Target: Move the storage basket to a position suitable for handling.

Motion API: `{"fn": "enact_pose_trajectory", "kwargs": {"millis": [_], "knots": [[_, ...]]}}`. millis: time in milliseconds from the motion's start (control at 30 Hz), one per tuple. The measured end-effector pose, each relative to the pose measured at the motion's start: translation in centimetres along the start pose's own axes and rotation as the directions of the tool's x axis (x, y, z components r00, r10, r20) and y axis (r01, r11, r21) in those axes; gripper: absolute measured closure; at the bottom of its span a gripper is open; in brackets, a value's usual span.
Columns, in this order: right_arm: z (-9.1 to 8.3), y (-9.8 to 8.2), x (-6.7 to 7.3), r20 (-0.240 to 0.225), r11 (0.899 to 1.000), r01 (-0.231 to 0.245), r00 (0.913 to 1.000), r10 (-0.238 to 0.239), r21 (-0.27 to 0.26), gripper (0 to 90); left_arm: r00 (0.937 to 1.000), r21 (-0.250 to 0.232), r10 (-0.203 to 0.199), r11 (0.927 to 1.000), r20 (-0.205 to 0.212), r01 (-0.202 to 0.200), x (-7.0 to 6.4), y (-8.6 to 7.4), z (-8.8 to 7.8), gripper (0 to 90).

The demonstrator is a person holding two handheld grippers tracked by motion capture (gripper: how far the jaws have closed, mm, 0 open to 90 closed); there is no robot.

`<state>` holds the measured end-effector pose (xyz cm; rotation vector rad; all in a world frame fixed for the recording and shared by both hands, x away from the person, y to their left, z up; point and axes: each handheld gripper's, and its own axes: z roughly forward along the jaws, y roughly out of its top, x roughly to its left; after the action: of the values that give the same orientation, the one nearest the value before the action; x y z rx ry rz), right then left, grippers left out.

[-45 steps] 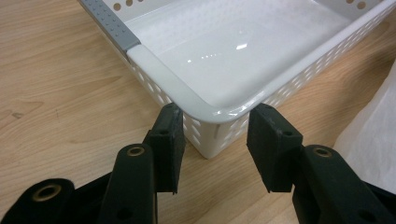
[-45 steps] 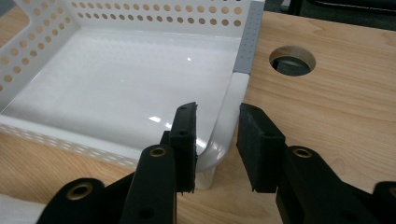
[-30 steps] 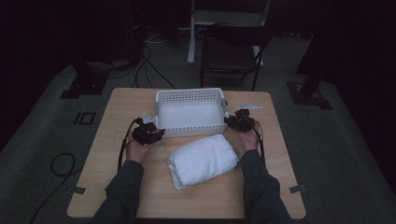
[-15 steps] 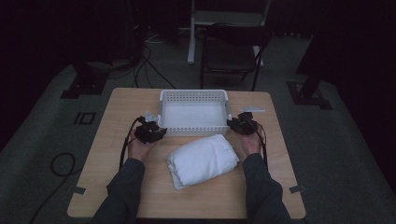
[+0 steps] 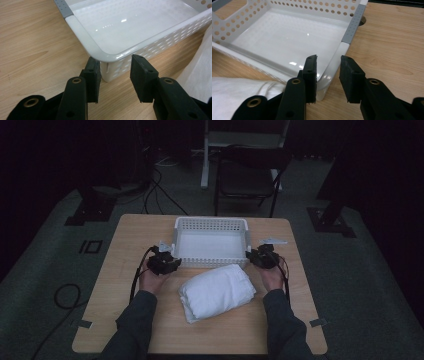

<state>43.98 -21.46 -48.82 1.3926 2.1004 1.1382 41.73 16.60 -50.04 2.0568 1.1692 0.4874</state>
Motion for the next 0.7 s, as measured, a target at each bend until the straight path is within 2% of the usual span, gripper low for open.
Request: {"fn": "enact_pose_trajectory", "kwargs": {"millis": [233,333,467,533,600,700], "knots": [[-0.4,-0.3,-0.1,-0.004,1.0,0.003,1.0,-0.003,-0.003,67.7,1.0,0.0,0.005,1.0,0.006,-0.005,-0.2,-0.1,-0.1,59.6],[-0.4,-0.3,-0.1,-0.005,1.0,0.005,1.0,-0.005,-0.001,59.2,0.9999,0.004,0.003,1.0,-0.012,-0.002,-0.3,-0.1,-0.3,55.8],[-1.0,-0.5,-0.1,0.025,1.0,0.011,0.9996,-0.01,-0.018,53.0,0.9996,-0.019,-0.003,0.9998,-0.027,0.003,-0.1,-0.5,-1.7,51.8],[-1.4,-0.7,-0.1,0.026,1.0,0.012,0.9996,-0.011,-0.025,51.7,0.9996,-0.026,-0.008,0.9996,-0.028,0.007,-0.1,-0.6,-2.0,50.5],[-1.9,-0.8,-0.1,0.034,0.999,0.016,0.9993,-0.015,-0.033,51.2,0.9991,-0.041,-0.008,0.9992,-0.042,0.007,0.0,-1.0,-3.1,48.4],[-2.8,-1.1,0.0,0.036,0.999,0.022,0.9991,-0.02,-0.048,50.8,0.9991,-0.049,-0.014,0.9987,-0.039,0.012,-0.1,-1.2,-3.9,45.0]]}}
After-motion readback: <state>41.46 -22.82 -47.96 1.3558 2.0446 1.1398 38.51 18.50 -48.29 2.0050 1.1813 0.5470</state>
